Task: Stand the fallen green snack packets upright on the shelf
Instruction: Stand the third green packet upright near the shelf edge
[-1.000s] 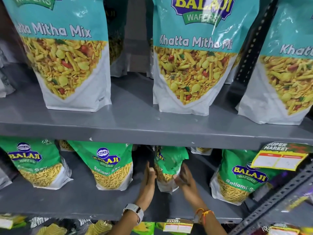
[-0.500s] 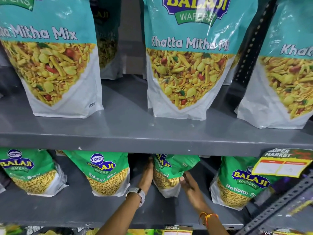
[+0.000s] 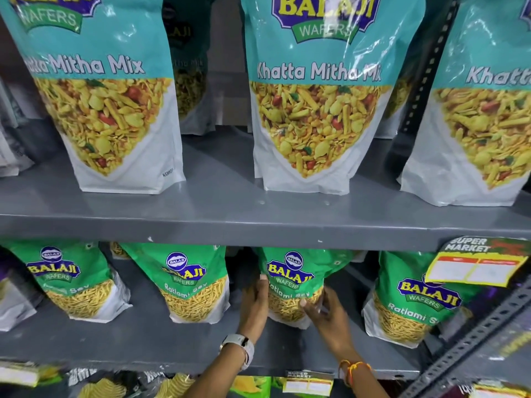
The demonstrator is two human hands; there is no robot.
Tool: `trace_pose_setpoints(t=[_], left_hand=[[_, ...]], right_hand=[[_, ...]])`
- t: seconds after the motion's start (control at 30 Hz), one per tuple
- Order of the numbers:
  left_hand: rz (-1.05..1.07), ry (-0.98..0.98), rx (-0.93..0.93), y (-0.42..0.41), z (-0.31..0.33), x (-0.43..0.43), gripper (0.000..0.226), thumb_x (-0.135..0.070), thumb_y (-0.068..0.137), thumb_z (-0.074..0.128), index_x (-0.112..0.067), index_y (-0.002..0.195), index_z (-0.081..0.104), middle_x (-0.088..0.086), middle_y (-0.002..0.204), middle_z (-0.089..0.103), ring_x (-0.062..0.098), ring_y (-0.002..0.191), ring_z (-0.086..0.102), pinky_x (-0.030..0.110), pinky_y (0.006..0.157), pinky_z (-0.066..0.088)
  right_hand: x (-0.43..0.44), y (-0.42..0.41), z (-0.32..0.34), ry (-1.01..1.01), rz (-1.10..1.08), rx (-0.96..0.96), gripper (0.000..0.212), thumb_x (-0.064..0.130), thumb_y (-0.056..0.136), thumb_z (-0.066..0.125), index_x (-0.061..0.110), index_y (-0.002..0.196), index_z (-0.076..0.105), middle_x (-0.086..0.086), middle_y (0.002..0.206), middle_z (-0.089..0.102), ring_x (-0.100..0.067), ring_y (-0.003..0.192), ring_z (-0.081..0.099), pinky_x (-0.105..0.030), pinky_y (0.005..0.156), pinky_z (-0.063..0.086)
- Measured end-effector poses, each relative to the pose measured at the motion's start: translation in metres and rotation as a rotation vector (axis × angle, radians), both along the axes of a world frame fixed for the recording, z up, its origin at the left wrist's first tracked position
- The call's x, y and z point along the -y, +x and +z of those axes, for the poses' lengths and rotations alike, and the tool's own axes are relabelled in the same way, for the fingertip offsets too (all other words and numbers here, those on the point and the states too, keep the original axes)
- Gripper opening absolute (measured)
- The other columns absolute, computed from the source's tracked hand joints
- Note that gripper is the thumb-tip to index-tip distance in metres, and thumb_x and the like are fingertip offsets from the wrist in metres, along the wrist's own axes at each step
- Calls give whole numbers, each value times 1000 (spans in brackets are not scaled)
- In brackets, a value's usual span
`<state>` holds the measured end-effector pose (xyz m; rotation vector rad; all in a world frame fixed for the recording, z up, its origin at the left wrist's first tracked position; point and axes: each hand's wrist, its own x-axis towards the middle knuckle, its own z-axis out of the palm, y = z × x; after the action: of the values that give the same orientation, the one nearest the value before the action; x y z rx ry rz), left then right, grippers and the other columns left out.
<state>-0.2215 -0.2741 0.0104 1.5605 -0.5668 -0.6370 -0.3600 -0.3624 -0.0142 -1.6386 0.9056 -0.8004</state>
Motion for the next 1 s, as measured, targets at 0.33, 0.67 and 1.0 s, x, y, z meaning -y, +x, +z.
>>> trace_pose_setpoints(t=[0.33,0.67,1.0], left_hand=[[-55,-16,-44,3,-6,-7,25,-34,95,39,-14,110,40,-15,99,56,-11,88,53,-1,59,45],[-312,80,14,30,-39,-13,67,-78,53,62,-38,106,55,-24,111,61,-15,100,58,9,86,46],[-251,126,44,14,-42,-24,33,-55,70,60,-39,99,55,-8,111,66,13,110,60,35,97,47]], right_hand=[[24,6,13,112,177,55,33,3,78,69,22,97,51,-8,114,64,-17,103,61,-34,89,51],[26,-1,-12,119,149,-107,46,2,72,75,4,111,52,-6,107,62,-20,103,57,-20,82,47],[15,-12,-12,71,97,-97,32,-5,73,70,-4,102,56,-6,100,63,-19,92,59,-1,67,48]])
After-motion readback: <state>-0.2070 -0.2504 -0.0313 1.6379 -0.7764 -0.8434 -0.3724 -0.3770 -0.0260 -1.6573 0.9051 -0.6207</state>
